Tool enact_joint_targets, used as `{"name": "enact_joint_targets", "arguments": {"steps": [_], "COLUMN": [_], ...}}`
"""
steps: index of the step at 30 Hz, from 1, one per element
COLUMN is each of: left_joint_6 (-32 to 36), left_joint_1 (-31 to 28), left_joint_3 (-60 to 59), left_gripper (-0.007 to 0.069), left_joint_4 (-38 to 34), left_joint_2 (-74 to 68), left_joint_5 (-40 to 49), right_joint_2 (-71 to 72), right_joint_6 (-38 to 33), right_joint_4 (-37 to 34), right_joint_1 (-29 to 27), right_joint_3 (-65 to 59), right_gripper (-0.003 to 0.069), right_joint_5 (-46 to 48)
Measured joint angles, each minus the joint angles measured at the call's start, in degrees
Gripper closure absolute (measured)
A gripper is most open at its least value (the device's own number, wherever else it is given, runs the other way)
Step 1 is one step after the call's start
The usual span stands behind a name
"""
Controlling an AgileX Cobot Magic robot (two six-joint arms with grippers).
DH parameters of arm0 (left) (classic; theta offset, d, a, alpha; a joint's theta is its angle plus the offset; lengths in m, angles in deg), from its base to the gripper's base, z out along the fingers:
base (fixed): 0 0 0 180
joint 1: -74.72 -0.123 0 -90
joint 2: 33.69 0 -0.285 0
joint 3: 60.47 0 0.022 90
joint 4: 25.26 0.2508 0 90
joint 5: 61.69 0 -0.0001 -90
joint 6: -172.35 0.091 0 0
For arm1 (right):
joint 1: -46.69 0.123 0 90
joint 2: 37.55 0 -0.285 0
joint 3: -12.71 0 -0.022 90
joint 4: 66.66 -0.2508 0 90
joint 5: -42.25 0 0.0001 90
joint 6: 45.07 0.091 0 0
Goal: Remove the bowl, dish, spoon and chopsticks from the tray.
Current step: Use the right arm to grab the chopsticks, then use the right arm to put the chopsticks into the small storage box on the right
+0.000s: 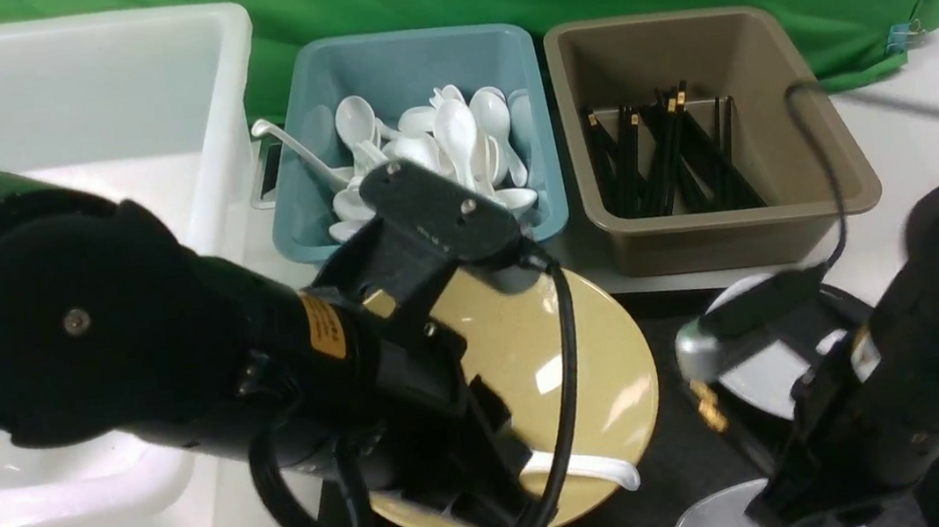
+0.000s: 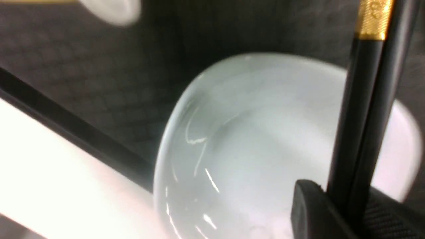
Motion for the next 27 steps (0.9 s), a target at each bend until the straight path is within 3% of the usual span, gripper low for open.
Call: {"name": "enact_joint_targets", "arguments": {"steps": [10,17,21,27], "left_joint_6": [-0.9,-1.2,-1.2,-1.2], "left_joint_1": [0.1,-2.4,-4.5,-5.6], "left_joint_3": [0.0,2.7,3.2,3.2], "left_gripper": [0.0643,0.0643,0.0643,0.0643], "left_joint_4": [0.0,-0.1,-0.2,-0.2], "left_joint_2": [-0.1,-2.0,-3.4,-5.3], "left_joint_5": [-26.9,-40.8,-44.1,-42.4], "right_joint_2": [-0.4,-10.1,-16.5,-26.3], "right_joint_6": [-4.9,-5.6,-5.7,-5.0], "right_joint_4": [-3.0,-4.1,-4.1,-4.1], "right_joint_1": [-13.7,-18.6,-19.1,-19.2], "right_joint_3": [21.0,38.0,45.9,52.2], "right_gripper": [0.0564,0.0564,0.0564,0.0564], "right_joint_5": [0.4,-5.1,-12.1,-24.5]}}
